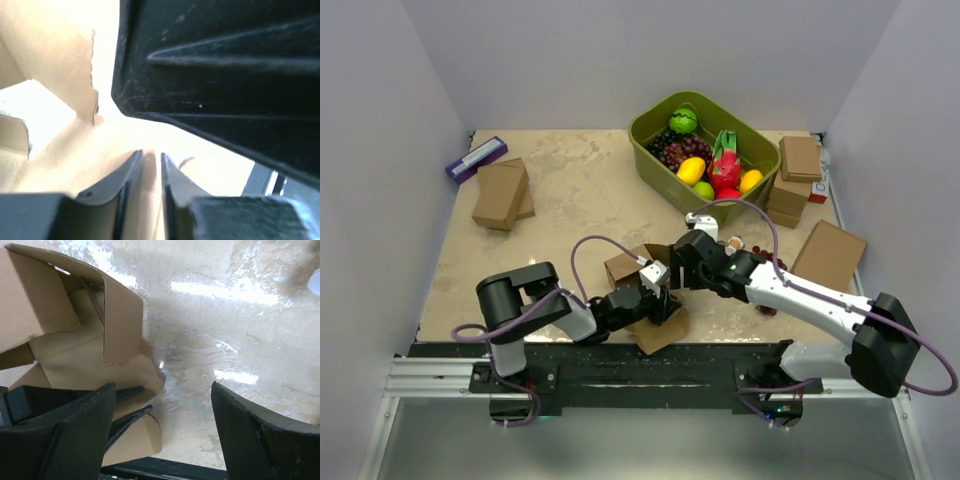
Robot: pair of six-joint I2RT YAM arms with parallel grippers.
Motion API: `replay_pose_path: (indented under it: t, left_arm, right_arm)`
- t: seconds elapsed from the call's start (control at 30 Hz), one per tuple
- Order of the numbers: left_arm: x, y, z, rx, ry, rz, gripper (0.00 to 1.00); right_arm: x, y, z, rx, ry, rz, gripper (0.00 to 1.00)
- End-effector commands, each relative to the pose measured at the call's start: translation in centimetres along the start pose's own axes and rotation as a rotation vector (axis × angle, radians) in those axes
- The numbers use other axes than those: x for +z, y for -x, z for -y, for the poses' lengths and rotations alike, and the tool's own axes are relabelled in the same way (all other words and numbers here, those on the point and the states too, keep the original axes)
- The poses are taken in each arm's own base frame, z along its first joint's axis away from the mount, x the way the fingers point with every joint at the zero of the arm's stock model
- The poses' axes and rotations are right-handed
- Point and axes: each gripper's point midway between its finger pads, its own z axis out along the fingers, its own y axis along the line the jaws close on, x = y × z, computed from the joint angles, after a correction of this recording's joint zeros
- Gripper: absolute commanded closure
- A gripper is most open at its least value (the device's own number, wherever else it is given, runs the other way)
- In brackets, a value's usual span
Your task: Fold the paper box
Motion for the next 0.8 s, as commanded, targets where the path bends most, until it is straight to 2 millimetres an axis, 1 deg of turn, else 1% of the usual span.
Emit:
replay_pose_path:
  t: [0.0,0.07,0.1,0.13,0.2,0.23,0.27,0.3,0.33,0.37,0.4,0.43,0.47,0.5,0.53,0.57,0.6,0.63,0.67,0.7,0.73,0.77]
  left_arm:
    - [0.0,-0.2,0.7,0.115,0.001,-0.073,0.64]
    - [-0.1,0.6,1.3,0.129,-0.010,-0.068,0.57]
    - [-0.3,0.8,1.4,0.135,-0.011,-0.069,0.55]
    - [-0.6,1.8,1.8,0.136,-0.019,-0.049,0.51]
    - [-1.2,2.0,1.8,0.146,-0.012,-0.064,0.48]
    - [-1.8,2.9,2.1,0.145,-0.019,-0.046,0.45]
    - [-2.3,2.8,1.9,0.151,-0.007,-0.065,0.43]
    - [-2.8,2.9,1.9,0.153,-0.005,-0.069,0.42]
    - [-3.4,4.1,2.3,0.153,-0.011,-0.044,0.41]
    - [-4.0,3.7,1.6,0.161,0.022,-0.068,0.41]
    - [-4.5,3.8,1.2,0.161,0.043,-0.071,0.39]
    - [-5.1,4.7,1.2,0.158,0.053,-0.055,0.38]
    - [-5.7,4.1,0.8,0.158,0.073,-0.092,0.37]
    - [-6.1,4.4,0.9,0.154,0.072,-0.092,0.36]
    - [-6.8,5.7,1.3,0.138,0.067,-0.062,0.34]
    - [-7.5,5.5,0.9,0.115,0.096,-0.088,0.33]
    - [-8.1,5.8,0.9,0.103,0.106,-0.087,0.31]
    - [-8.8,7.8,1.5,0.082,0.107,-0.043,0.27]
    - [-9.7,7.2,0.2,0.055,0.181,-0.084,0.24]
    - [-10.2,7.7,-0.6,0.029,0.219,-0.085,0.22]
    - [-10.9,9.1,-0.7,-0.007,0.235,-0.063,0.21]
    - [-11.9,8.4,-1.6,-0.046,0.275,-0.101,0.21]
  right_arm:
    - [-2.7,5.8,-1.6,0.074,0.126,0.130,0.18]
    - [-3.1,7.5,-1.0,0.092,0.132,0.166,0.18]
    - [-3.5,8.1,-1.0,0.095,0.144,0.183,0.17]
    - [-3.8,8.7,-1.0,0.090,0.151,0.198,0.17]
    - [-4.4,10.1,-0.9,0.101,0.166,0.229,0.17]
    - [-4.5,10.4,-0.9,0.094,0.169,0.237,0.17]
    - [-4.6,11.1,-0.6,0.103,0.168,0.251,0.17]
    - [-4.6,11.4,-0.6,0.104,0.174,0.262,0.17]
    - [-4.5,11.8,-0.4,0.098,0.168,0.274,0.16]
    - [-3.9,11.7,0.1,0.101,0.154,0.279,0.16]
    - [-3.6,12.2,0.1,0.103,0.154,0.301,0.16]
    - [-2.8,12.0,0.5,0.094,0.131,0.299,0.16]
    - [-1.9,11.3,0.8,0.087,0.114,0.285,0.16]
    - [-1.4,11.3,0.7,0.087,0.111,0.286,0.16]
    - [-0.4,10.7,0.7,0.077,0.101,0.265,0.16]
    - [0.2,10.1,1.0,0.073,0.089,0.250,0.16]
    - [0.7,10.0,0.9,0.074,0.089,0.252,0.16]
    - [1.2,9.7,1.0,0.075,0.082,0.245,0.16]
    - [1.7,9.3,1.0,0.069,0.082,0.241,0.16]
    - [1.8,9.7,0.8,0.073,0.096,0.263,0.16]
    - [2.0,9.6,0.8,0.069,0.097,0.267,0.16]
    - [2.4,9.2,0.9,0.065,0.094,0.262,0.16]
